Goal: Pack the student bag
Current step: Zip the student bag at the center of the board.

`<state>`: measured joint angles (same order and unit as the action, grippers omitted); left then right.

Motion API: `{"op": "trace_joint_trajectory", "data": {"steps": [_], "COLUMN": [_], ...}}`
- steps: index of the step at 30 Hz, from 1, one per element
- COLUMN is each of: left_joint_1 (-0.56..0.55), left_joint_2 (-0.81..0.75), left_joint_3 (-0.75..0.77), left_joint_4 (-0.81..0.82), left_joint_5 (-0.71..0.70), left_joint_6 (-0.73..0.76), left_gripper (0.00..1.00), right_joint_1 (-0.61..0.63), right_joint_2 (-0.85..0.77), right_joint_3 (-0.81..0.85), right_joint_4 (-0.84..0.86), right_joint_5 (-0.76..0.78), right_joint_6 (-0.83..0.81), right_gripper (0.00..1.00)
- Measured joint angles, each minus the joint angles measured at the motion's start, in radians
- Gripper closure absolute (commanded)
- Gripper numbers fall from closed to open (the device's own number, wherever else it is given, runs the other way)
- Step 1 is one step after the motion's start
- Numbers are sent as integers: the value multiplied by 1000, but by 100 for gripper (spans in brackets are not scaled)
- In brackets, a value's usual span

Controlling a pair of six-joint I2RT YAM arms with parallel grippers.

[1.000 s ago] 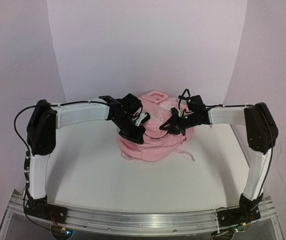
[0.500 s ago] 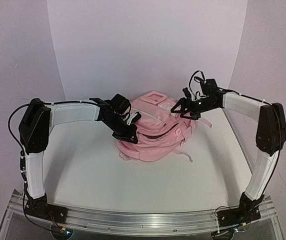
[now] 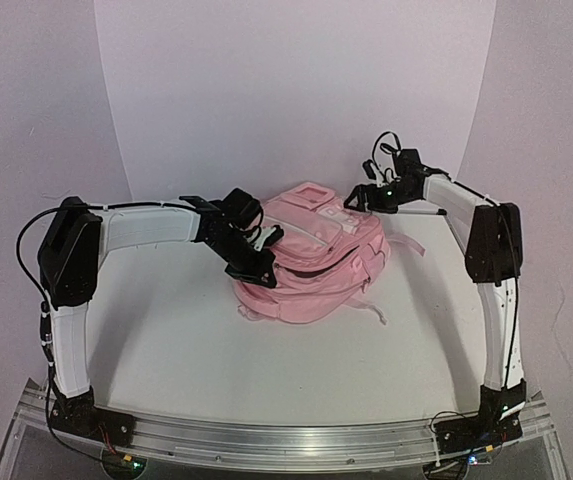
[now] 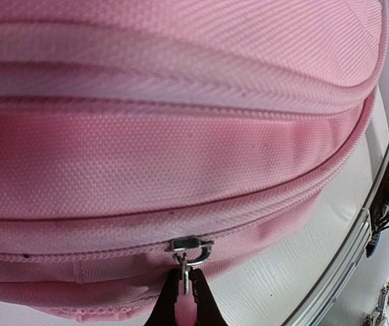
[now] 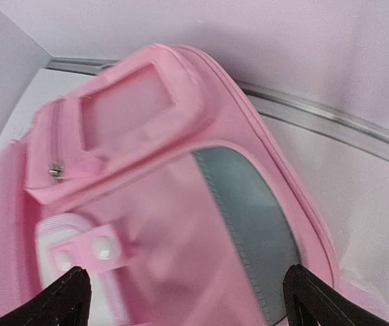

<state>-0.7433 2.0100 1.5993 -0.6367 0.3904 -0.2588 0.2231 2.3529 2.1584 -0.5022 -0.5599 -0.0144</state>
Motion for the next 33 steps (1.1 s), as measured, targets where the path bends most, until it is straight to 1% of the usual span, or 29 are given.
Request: {"op": "trace_joint_trajectory", "data": {"steps": [1, 3, 6, 10, 13, 16, 19, 22, 25, 27, 29, 31, 33], "left_joint_1": [0, 0, -1, 0, 12, 34, 52, 58, 58, 61, 65, 68, 70], "left_joint_2": [0, 0, 3, 13, 32, 63, 76, 76, 76, 76, 76, 76, 76], "left_joint_3": [0, 0, 0, 4, 28, 75, 102, 102, 102, 102, 104, 107, 108], "left_joint_4": [1, 8, 7, 7, -16, -59, -82, -82, -88, -91, -97, -100, -101], "left_joint_5": [0, -1, -4, -8, -9, -11, -19, -30, -38, -38, -38, -37, -36], "left_joint_6": [0, 0, 1, 3, 5, 10, 23, 35, 59, 77, 92, 103, 107], "left_gripper": [100, 100, 100, 100, 100, 100, 100, 100, 100, 100, 100, 100, 100], "right_joint_1": [-6, -14, -14, -35, -58, -81, -81, -52, -26, -21, -21, -15, 3], "right_joint_2": [25, 54, 54, 15, -74, -226, -380, -464, -491, -490, -487, -473, -444], "right_joint_3": [6, 9, 5, -109, -249, -449, -629, -704, -680, -619, -505, -387, -258], "right_joint_4": [-4, -6, 4, 70, 98, 70, -46, -193, -327, -395, -433, -445, -442], "right_joint_5": [1, -6, -10, -75, -133, -188, -244, -284, -285, -274, -267, -264, -260], "right_joint_6": [-6, -24, -54, -74, -85, -93, -114, -172, -283, -353, -409, -431, -445], "right_gripper": [2, 7, 14, 24, 27, 29, 29, 29, 28, 26, 24, 21, 21]}}
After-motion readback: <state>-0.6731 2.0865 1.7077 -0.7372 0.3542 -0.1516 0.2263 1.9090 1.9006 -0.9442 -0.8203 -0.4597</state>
